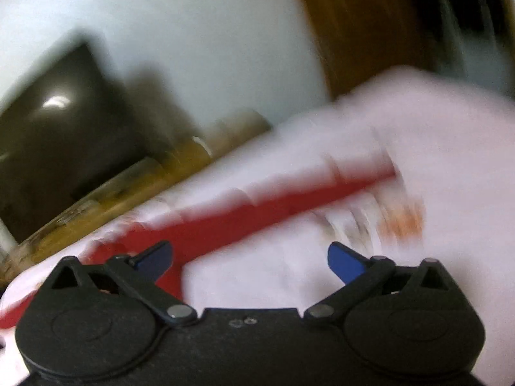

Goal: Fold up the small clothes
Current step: 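Reach the right tool to a sweater sleeve cuff and grasp it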

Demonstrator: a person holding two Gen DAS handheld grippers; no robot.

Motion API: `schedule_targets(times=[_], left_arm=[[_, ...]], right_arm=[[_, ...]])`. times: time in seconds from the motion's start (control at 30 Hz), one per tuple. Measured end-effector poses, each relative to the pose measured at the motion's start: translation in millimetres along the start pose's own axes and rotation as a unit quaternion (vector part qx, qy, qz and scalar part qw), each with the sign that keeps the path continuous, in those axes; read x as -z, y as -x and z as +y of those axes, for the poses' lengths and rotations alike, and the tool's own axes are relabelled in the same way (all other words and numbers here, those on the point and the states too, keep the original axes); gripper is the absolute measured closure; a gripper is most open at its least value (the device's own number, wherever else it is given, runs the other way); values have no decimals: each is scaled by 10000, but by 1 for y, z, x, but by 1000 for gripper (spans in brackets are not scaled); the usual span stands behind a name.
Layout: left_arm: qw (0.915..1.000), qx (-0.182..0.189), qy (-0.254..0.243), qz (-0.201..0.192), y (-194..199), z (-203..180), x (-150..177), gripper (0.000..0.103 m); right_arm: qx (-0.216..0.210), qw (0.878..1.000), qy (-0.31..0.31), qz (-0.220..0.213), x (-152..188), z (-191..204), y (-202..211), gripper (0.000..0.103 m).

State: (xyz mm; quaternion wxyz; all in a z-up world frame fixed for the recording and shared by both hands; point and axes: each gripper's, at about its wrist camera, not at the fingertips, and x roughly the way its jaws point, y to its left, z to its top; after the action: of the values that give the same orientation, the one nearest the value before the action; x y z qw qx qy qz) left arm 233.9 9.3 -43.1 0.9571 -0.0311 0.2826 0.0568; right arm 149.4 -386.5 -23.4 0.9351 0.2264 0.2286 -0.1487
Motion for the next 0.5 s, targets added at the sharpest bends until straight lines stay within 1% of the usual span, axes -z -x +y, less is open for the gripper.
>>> schedule_targets(times=[0.03, 0.07, 0.1, 0.13, 0.2, 0.27, 0.33, 0.4, 0.5], left_arm=[[9999, -100, -35, 12, -12, -1, -1, 0], [9999, -156, -26, 60, -27, -1, -2, 0], [9997, -214, 48, 113, -42, 2, -3, 0], [9994, -276, 155, 154, -56, 6, -4, 0], [9986, -323, 315, 259, -76, 16, -3, 0], [9973, -420, 437, 407, -98, 23, -1, 0], [9961, -521, 513, 501, -115, 29, 0, 0], [9953, -600, 515, 555, -125, 32, 1, 0], [9939, -693, 481, 713, -137, 34, 5, 0]], right_arm=[[-29, 9999, -140, -95, -3, -12, -14, 7], [68, 9997, -117, -182, -6, -20, -29, 6], [228, 9994, -162, -212, -9, -29, -46, 6], [221, 9991, -326, -179, -12, -41, -64, 7], [275, 9972, -675, -173, -9, -64, -92, 14], [314, 9943, -1011, -129, -14, -85, -119, 33], [328, 9905, -1333, -103, -16, -102, -140, 35], [332, 9876, -1525, -157, -19, -118, -155, 37], [133, 9841, -1756, -243, -23, -131, -165, 47]])
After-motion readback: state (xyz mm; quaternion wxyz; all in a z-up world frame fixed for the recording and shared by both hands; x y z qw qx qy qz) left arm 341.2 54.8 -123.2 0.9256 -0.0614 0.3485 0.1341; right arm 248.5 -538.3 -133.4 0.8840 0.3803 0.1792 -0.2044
